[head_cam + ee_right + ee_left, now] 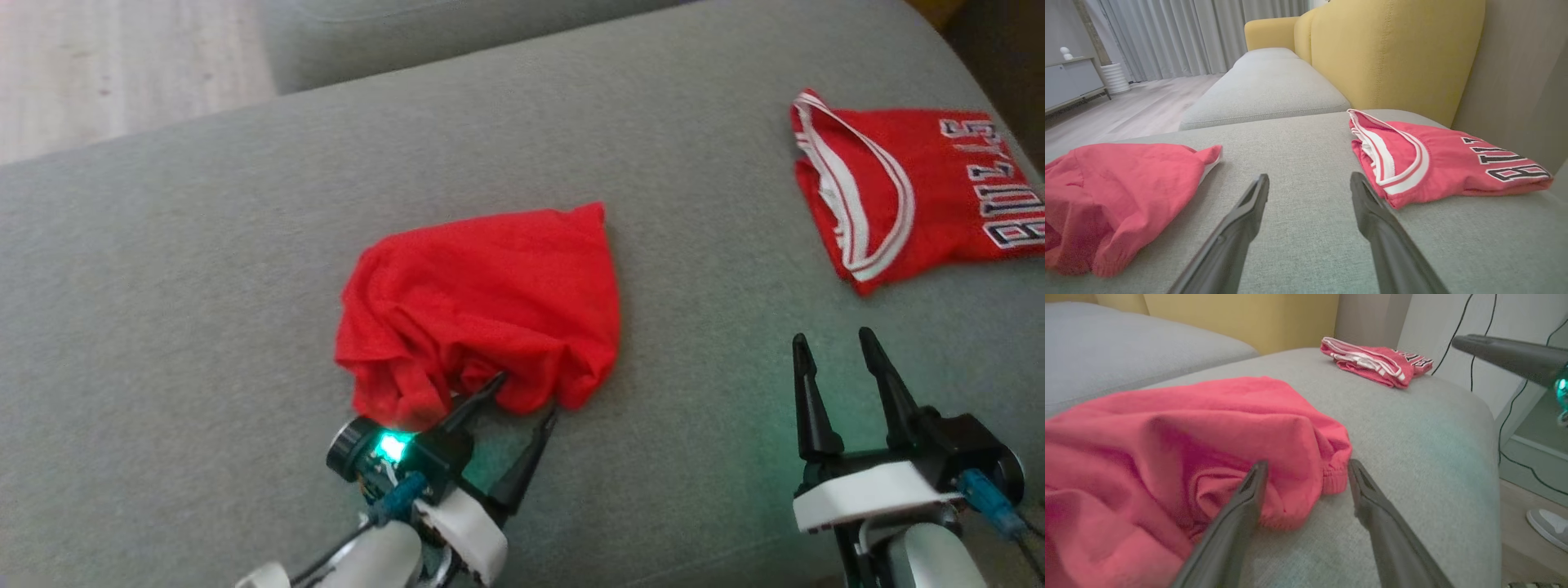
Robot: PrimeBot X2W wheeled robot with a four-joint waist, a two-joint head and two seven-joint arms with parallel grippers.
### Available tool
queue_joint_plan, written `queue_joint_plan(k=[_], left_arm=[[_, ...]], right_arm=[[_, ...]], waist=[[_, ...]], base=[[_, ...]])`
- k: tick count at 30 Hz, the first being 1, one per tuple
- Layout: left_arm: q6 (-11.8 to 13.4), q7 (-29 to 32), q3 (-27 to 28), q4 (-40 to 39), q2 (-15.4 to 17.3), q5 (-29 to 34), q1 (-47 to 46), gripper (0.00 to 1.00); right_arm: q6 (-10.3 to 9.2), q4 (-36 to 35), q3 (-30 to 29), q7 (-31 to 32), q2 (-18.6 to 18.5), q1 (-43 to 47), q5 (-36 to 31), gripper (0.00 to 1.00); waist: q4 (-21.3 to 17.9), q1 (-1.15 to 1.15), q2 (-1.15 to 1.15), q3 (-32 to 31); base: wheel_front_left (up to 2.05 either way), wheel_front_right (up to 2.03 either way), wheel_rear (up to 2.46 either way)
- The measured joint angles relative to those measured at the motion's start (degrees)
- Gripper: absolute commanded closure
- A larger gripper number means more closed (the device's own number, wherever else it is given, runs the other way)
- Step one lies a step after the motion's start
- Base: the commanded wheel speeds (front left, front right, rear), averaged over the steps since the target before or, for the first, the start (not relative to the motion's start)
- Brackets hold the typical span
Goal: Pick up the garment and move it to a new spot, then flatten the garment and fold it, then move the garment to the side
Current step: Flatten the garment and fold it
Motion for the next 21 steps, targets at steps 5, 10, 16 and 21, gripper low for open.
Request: queue_joint_plan(k=[5,10,16,21], left_arm=[[0.69,0.74,-0.10,6.64,-0.36,0.01,-2.93,0.00],[0.67,2.35,-0.30,12.44,-0.90,-0.31,-5.83,1.00],[0.12,2.54,-0.43,11.32,-1.67,-6.28,-7.11,1.00],[0.08,6.43,-3.00,-0.58,-1.60,-17.81,-7.45,1.00]], right_arm=[[0.00,0.00,0.15,0.00,-0.01,-0.15,0.37,0.00],[0.00,0.02,0.38,0.00,-0.01,-0.19,0.43,0.00],[0.00,0.21,-0.24,0.00,-0.01,-0.15,0.87,0.00],[0.00,0.49,-0.27,0.00,-0.01,0.01,0.92,0.00]], waist=[[-2.14,0.00,0.00,1.13],[-2.89,-0.01,0.00,1.53],[-2.49,-0.01,0.00,0.25],[-1.16,-0.01,0.00,-0.90]], base=[[0.00,0.00,0.00],[0.00,0.00,0.00],[0.00,0.00,0.00],[0.00,0.00,0.00]])
